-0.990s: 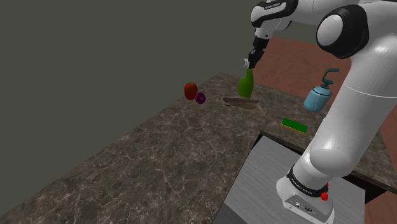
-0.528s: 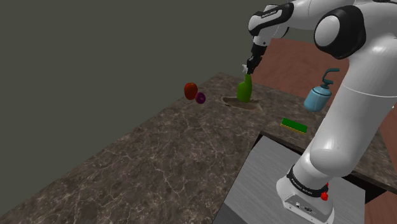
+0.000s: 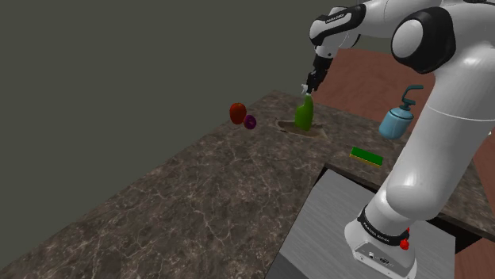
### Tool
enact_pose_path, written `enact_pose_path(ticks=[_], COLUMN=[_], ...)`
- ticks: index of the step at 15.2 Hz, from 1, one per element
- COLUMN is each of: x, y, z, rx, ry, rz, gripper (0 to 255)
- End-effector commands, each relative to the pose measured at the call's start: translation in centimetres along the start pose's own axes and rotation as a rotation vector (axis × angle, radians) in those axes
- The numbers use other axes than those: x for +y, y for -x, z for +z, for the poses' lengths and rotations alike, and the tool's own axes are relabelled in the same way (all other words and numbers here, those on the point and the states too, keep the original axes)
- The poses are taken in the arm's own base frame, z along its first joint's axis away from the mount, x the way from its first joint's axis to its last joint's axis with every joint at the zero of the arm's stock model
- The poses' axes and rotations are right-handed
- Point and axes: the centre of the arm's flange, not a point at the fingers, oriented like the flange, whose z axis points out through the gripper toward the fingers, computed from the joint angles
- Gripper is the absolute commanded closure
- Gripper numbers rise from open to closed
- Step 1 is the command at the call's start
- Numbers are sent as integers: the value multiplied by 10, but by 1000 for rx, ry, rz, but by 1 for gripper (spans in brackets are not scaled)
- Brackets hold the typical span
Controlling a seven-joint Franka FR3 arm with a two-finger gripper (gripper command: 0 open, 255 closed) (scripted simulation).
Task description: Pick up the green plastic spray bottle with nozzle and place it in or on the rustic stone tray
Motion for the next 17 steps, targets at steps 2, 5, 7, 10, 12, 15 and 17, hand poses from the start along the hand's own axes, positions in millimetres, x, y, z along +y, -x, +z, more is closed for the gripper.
enact_pose_path(ticks=[2,5,7,10,12,15,17], x=[0,0,0,0,0,0,0], y=[0,0,0,0,0,0,0], z=[0,0,-26,-50,-50,-50,-50], rx=[0,0,0,0,0,0,0], ry=[0,0,0,0,0,0,0], rz=[0,0,0,0,0,0,0], gripper=[0,0,0,0,0,0,0])
